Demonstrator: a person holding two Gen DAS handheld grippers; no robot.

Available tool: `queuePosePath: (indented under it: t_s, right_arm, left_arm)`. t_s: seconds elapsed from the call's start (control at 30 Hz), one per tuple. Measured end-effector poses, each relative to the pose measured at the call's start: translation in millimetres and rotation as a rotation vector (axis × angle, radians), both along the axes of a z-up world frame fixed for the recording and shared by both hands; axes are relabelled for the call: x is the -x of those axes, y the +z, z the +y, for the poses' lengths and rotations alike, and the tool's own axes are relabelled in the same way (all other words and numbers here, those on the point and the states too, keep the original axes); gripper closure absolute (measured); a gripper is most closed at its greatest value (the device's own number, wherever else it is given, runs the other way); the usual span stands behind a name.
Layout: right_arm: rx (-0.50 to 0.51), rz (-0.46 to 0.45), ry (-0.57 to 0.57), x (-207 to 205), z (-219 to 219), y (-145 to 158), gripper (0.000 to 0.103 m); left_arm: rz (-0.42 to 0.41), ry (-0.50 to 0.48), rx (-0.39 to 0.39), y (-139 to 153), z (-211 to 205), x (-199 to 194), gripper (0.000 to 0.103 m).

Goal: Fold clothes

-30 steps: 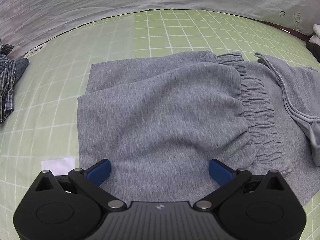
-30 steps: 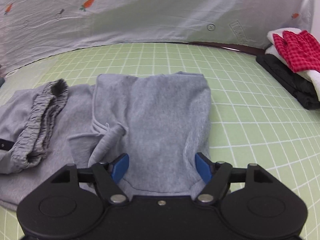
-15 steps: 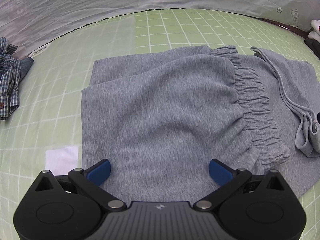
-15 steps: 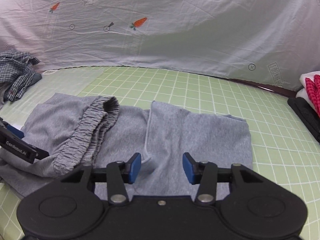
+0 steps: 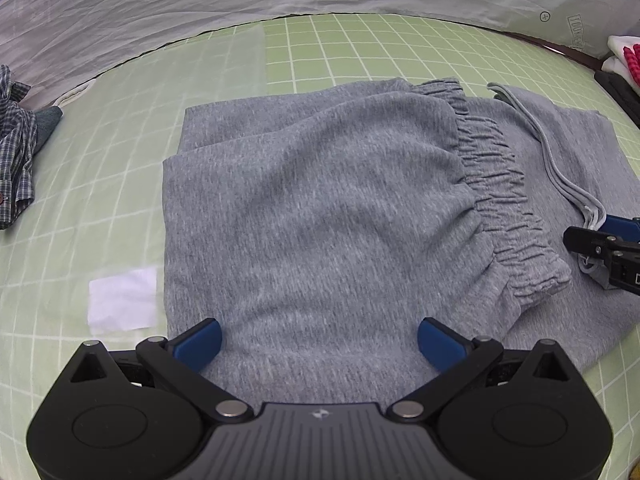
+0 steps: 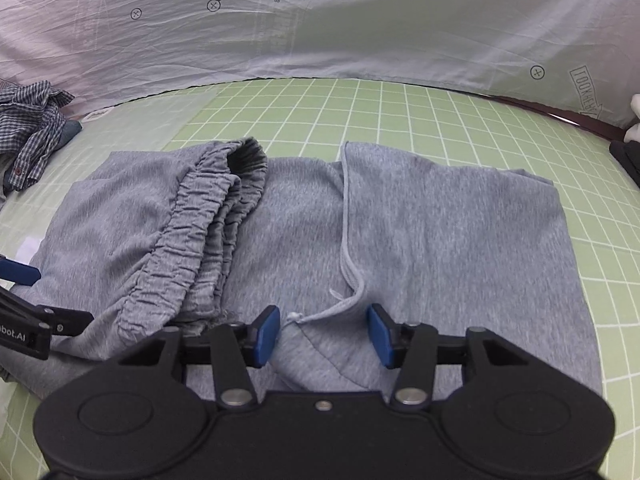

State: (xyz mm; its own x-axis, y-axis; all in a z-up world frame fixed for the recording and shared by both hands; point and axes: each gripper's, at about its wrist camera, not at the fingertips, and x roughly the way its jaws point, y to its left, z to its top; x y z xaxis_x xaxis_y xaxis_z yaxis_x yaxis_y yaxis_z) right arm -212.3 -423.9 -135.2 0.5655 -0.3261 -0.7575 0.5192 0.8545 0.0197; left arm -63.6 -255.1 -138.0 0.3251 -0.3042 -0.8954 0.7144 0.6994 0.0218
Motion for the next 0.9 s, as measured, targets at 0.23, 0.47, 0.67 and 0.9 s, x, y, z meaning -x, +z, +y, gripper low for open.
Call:
queuePosePath:
  t_s: [0.23,0.47,0.67,0.9]
  right_arm:
    - [-0.039,-0.192,-0.032,37,0,29,0.096]
    - [-0.066,-0.059,0.06,27,18,10,0.083]
    - [0.018,-0.132,0.019,31,13,32,0.026]
    - [0.038,-0.1,-0.177,57,-39,24,0.015]
  left_arm:
    - [-0.012,-0.023,0.015,-3,8,5,0.0]
    - [-0.02,-0.035,0.026,-1,5,4,0.0]
    - [-0.022,-0.045,0.029,-1,4,6,0.0]
    - [-0.019,-0.018,0.023,-1,-1,1,0.0]
